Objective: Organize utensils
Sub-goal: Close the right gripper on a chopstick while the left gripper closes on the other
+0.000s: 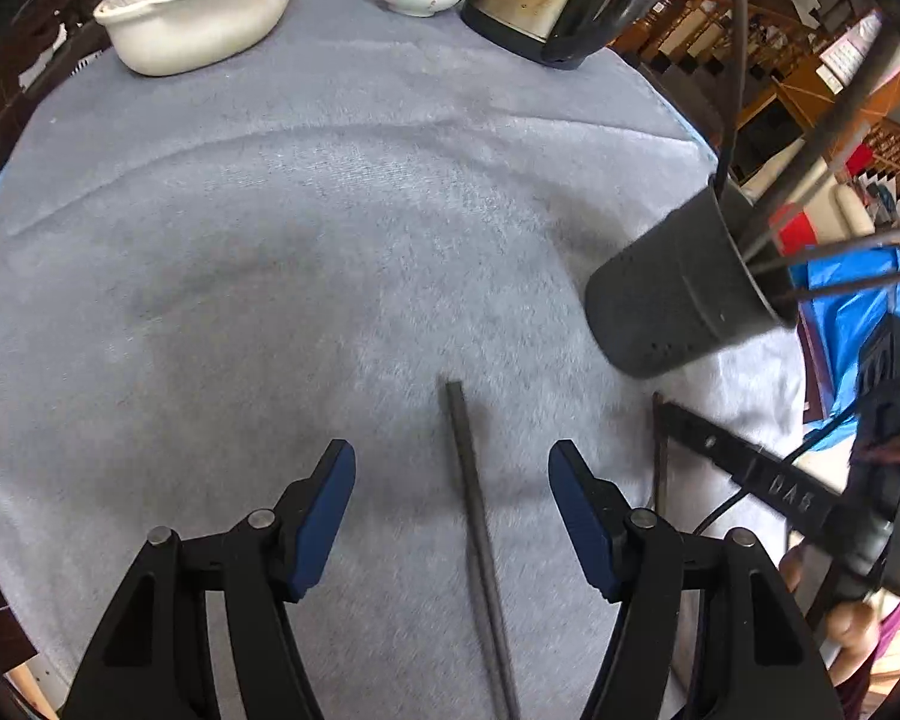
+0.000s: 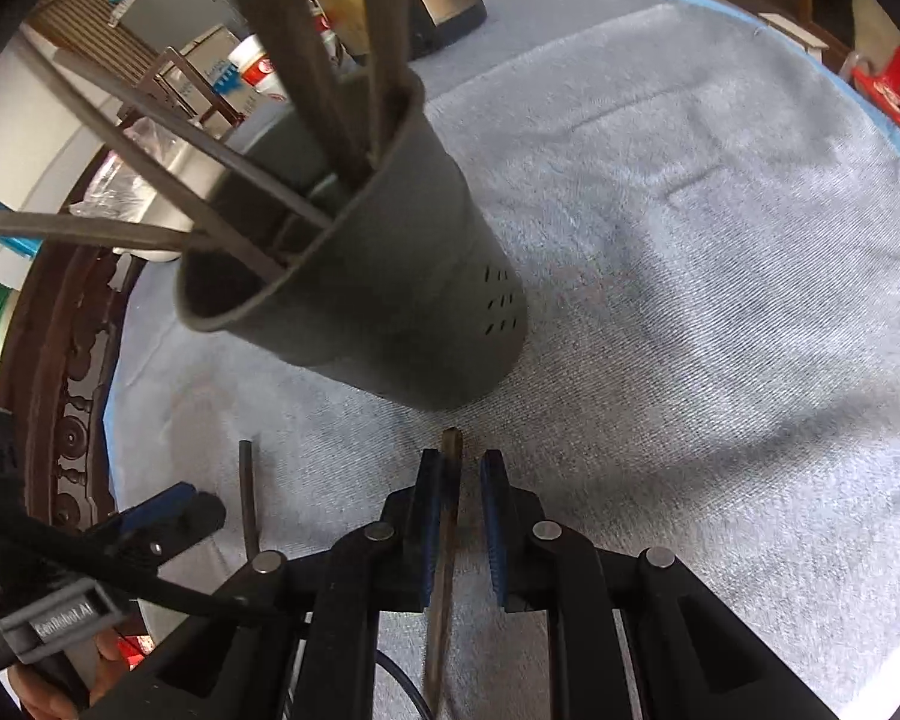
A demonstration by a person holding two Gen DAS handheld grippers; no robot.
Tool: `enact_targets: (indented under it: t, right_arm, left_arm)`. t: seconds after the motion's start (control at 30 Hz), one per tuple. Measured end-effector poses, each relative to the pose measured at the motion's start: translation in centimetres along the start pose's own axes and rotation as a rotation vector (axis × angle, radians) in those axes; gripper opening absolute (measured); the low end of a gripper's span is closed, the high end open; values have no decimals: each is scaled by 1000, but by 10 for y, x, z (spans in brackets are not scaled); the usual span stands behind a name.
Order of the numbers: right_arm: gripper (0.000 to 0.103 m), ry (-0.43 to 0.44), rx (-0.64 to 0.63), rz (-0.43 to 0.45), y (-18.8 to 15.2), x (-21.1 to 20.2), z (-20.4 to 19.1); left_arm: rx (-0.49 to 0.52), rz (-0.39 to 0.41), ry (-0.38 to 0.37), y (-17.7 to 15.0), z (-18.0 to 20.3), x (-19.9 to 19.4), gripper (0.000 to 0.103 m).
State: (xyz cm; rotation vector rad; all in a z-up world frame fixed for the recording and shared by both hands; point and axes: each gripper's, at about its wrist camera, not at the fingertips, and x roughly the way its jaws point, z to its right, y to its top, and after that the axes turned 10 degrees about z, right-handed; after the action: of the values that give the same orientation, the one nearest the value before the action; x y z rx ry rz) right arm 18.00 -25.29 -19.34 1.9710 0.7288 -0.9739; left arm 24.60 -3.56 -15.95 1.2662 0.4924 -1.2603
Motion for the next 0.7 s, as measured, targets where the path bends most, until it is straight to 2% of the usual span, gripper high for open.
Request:
enact_targets:
  t: [0.07, 0.13, 0.2, 0.43, 0.5, 0.53, 0.57, 0.7]
  right_arm:
    - [16, -5, -4, -6, 0, 4, -2]
    - [16, -16, -23, 4, 0, 6, -7]
    - [16, -29, -47, 7, -1, 8, -16]
    - [14, -46, -91, 35, -4, 12, -31]
    - [12, -33, -92, 48, -8, 11, -28]
    - [12, -25, -90, 53, -10, 10, -27]
    - [11, -15, -85, 56, -11, 9, -26]
    - [10, 44, -57, 88, -12, -5, -19]
  left_arm:
    - [-11, -22, -7, 3, 0, 8, 55]
    - [-20, -43, -18, 5, 0, 16, 50]
    - [-22, -63, -19, 6, 1, 24, 49]
    - [-11, -37, -23, 13, 7, 31, 48]
    - [10, -18, -5, 13, 8, 31, 34]
    - [23, -8, 10, 13, 9, 32, 19]
    - [24, -2, 19, 13, 7, 33, 9]
    - [-35, 14, -1, 10, -5, 30, 8]
